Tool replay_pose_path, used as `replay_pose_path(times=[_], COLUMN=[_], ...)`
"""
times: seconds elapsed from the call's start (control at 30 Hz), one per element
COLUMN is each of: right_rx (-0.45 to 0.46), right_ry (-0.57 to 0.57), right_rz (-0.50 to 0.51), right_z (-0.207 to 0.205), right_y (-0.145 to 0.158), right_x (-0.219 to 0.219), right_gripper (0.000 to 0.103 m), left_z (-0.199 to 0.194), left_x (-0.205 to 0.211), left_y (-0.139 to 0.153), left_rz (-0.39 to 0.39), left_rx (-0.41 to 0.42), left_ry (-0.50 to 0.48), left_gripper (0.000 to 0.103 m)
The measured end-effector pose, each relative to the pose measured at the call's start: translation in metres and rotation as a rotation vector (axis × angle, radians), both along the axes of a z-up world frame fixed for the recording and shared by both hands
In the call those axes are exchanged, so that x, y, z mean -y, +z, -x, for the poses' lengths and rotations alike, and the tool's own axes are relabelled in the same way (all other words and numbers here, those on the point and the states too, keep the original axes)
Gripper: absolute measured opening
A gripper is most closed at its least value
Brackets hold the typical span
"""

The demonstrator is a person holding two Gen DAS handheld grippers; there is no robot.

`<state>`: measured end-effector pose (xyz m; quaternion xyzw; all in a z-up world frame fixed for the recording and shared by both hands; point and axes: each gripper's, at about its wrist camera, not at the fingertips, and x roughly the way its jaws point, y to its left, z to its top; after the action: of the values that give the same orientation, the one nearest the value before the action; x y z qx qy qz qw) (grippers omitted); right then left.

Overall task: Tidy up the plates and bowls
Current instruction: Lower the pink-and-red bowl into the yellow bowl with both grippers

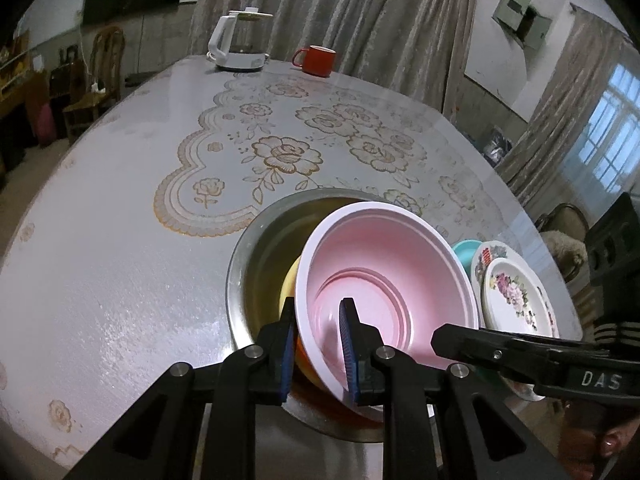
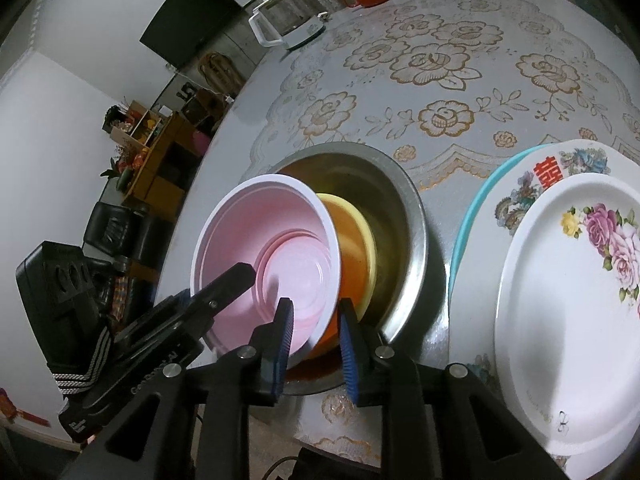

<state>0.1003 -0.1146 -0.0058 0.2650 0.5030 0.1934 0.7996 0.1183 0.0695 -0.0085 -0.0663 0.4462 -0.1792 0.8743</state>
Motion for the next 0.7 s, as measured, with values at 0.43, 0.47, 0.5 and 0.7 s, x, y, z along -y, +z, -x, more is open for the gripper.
replay_pose_path(times=[0.43, 0.47, 0.5, 0.7], right_rx=[0.018, 0.015, 0.011, -0.003], right_ry=[-0.009, -0.011, -0.013, -0.009], right_rz=[0.05, 0.042, 0.037, 0.013], right_z=[0.0, 0.0, -0.001, -0.001], right_y=[0.004, 0.003, 0.003, 0.0], right_x=[0.001, 0.003, 0.004, 0.006], right_gripper=[0.025, 0.025, 0.025, 0.025], left_z=[-0.001, -0.001, -0.001, -0.002], left_x=[0.011, 0.012, 0.012, 0.01], left_y=[-0.007, -0.006, -0.006, -0.005], left_rz=[-0.043, -0.043, -0.043, -0.035], left_rx=[-0.014, -0.014, -0.014, -0.02], left_ry=[-0.014, -0.015, -0.015, -0.011], left_gripper=[0.02, 0.02, 0.02, 0.021])
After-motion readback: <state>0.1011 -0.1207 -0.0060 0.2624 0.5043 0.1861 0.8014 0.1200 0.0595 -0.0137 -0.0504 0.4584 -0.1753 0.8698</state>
